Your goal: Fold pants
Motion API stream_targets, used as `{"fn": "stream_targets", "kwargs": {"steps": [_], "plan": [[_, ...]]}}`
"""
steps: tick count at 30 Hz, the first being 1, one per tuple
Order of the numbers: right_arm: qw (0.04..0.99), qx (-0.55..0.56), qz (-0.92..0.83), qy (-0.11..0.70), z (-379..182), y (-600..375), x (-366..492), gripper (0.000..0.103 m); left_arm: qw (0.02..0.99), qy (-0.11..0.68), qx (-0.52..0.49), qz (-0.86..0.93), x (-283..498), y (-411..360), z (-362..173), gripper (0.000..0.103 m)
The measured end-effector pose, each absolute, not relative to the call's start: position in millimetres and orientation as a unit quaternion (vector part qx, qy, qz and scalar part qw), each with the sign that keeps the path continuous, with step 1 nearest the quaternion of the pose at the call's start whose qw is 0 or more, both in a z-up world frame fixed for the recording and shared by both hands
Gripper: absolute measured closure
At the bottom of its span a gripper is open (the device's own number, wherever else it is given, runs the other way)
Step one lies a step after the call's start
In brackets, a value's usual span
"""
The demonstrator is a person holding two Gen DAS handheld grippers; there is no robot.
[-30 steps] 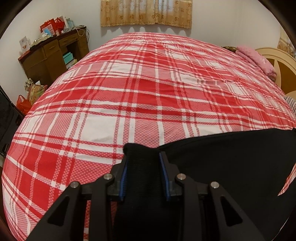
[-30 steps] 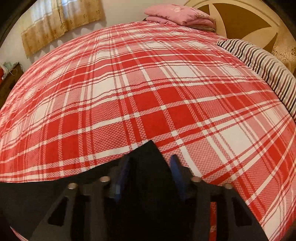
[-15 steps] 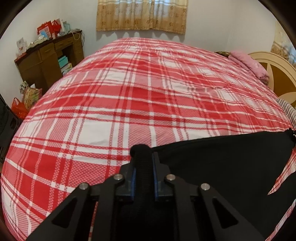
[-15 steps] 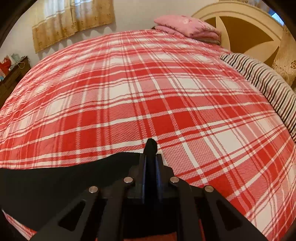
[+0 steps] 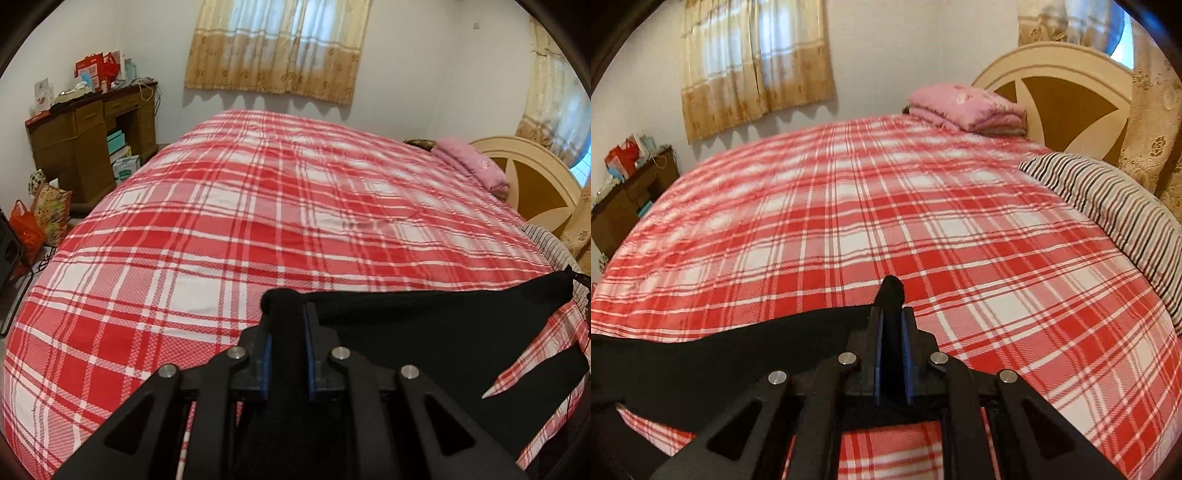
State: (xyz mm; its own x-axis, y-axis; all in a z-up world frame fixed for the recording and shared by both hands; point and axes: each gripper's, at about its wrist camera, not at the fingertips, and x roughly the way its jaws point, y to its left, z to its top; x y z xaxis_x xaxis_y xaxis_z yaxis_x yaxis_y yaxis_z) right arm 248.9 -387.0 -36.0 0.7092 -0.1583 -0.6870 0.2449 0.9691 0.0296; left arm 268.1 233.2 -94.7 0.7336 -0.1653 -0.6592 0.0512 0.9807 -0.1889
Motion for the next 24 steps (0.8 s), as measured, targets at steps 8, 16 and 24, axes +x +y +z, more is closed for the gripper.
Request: {"fn": "stream_targets", "kwargs": {"steps": [8,16,24], "plan": [[0.939,0.083,-0.096,0.318,-13,-395,189,0.094,0.938,0.321,-0.091,-0.099,240,237,-75,0.090],[0.948,0.113,-0.083,0.287,-15,-404,129,0.094,0.944,0.292,-0.101,-0.118,204,250,-68,0.090],[0.948,0.136,-0.076,0.277,-39,-422,79,0.094,0.944,0.276,-0.121,-0.135,174,264,-76,0.090]]}}
